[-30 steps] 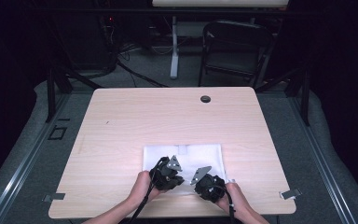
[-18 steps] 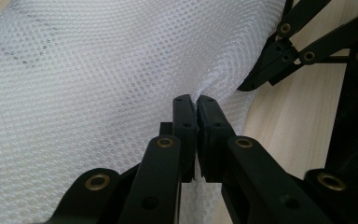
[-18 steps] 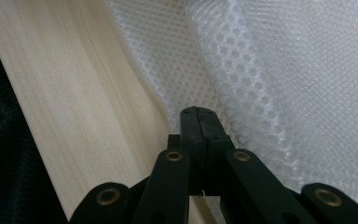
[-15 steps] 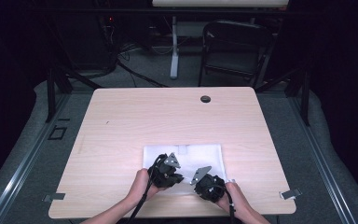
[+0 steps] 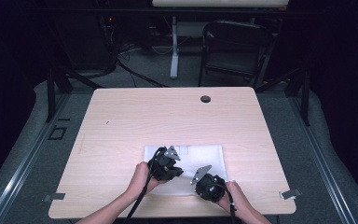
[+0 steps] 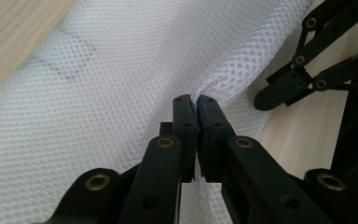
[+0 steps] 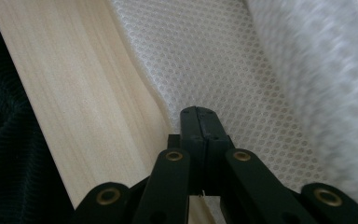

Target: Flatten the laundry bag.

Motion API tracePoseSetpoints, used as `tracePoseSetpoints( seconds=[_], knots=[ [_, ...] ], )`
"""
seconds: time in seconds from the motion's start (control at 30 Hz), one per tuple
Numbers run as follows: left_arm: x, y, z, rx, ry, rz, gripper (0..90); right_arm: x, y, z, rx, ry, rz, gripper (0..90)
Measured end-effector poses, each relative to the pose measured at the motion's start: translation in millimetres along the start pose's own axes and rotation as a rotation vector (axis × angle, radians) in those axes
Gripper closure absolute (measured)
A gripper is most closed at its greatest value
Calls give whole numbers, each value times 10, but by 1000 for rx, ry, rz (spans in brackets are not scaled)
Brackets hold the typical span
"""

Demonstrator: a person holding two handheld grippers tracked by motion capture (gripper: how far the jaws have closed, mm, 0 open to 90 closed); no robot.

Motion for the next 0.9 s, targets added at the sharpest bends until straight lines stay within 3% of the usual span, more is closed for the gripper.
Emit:
tracePoseSetpoints(
  seconds=[0.3,0.57,0.9],
  knots=[
    [-109,-82,-146,-57,-6,10,873,15,-13,0,-13,10,-20,900],
    [-154,-98,-265,-111,5,-13,873,26,-19,1,-39,33,-27,900],
    [-271,-153,-391,-149,9,-10,875,39,-28,-1,-60,40,-41,900]
  ],
)
Point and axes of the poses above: each handheld gripper's, and its own axes: y roughly forward along the jaws, x roughly out of its underside, z roughly to its right, the point moved 9 cm from there along y, roughly forward along the jaws, and after that the axes turned 1 degree about x, right-handed, at the moved point
